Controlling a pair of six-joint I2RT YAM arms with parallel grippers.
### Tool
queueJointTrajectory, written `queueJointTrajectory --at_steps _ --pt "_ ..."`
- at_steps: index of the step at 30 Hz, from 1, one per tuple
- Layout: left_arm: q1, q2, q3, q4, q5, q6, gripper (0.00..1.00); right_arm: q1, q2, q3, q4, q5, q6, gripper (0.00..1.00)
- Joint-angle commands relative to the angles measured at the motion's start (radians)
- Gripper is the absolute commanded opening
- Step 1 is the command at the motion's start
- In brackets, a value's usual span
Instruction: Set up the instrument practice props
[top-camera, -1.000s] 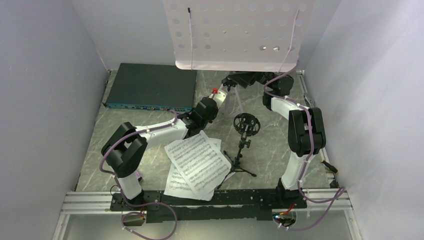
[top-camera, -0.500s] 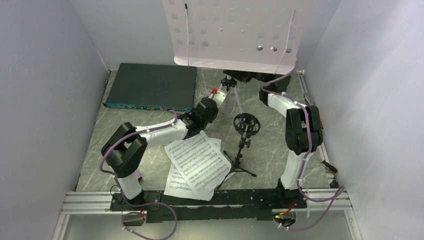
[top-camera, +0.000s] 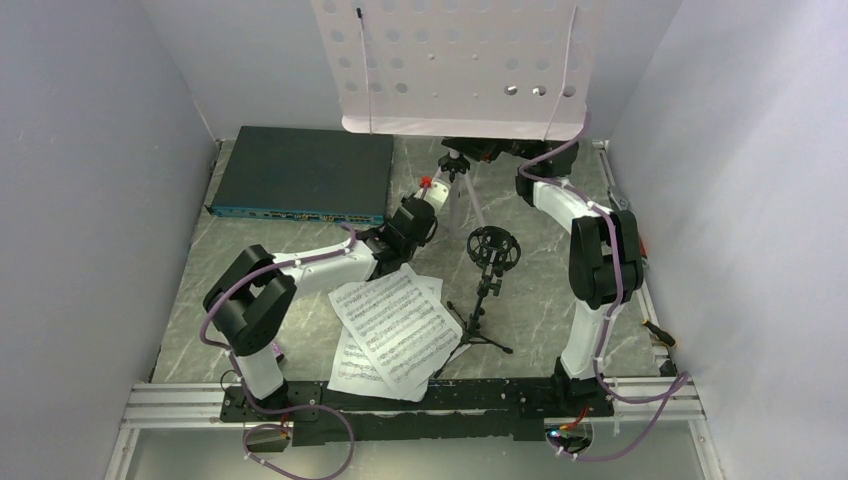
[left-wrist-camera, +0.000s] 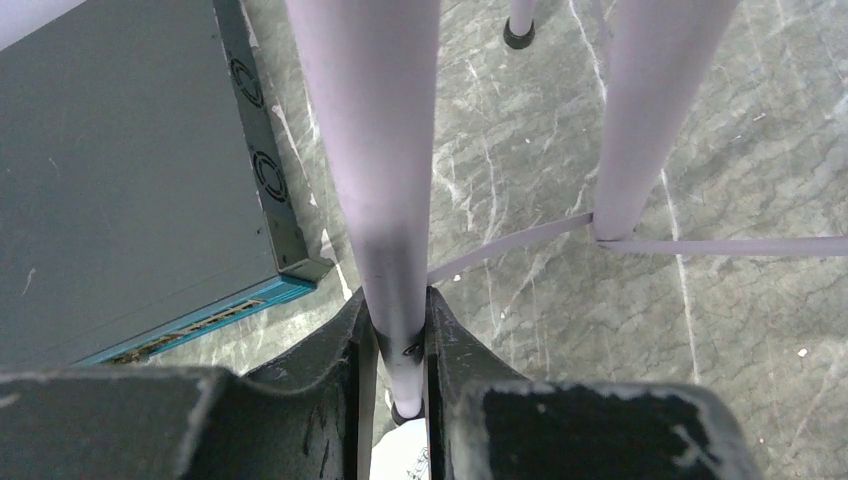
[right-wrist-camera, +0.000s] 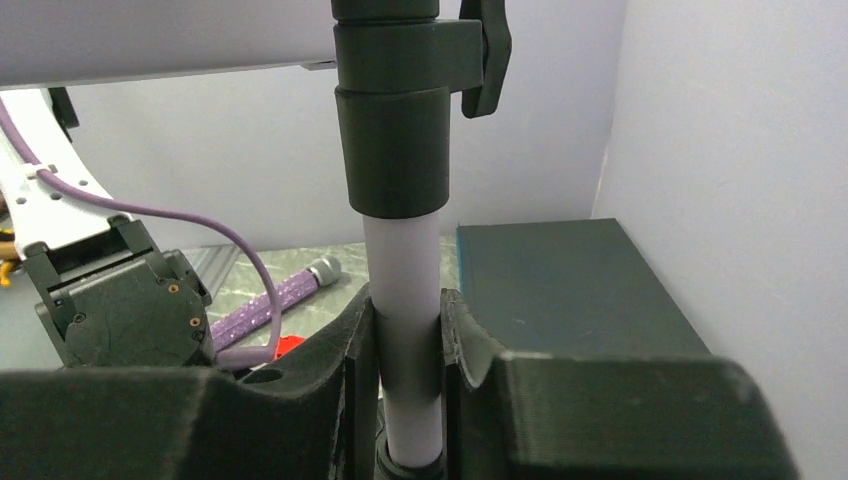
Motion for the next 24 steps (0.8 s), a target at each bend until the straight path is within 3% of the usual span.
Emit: queueJointTrajectory --at_steps 1,8,17,24 --pt "-0.045 0.113 -0.089 -0.305 0.099 -0.071 0.03 0.037 -0.037 0.147 0.024 0.052 0.07 0.0" --pt "-0.047 0.133 -0.076 -0.313 0.022 -0.084 0.03 0.03 -0.024 0.252 0.043 0.061 0.102 0.0" --pt "-0.047 0.175 -0.047 -0.327 -0.02 -0.081 0.03 0.023 -0.066 0.248 0.056 0.107 0.08 0.0" --pt "-0.047 0.201 -0.035 -0.337 -0.026 -0.089 0.03 -0.003 -0.039 0.294 0.131 0.13 0.157 0.0"
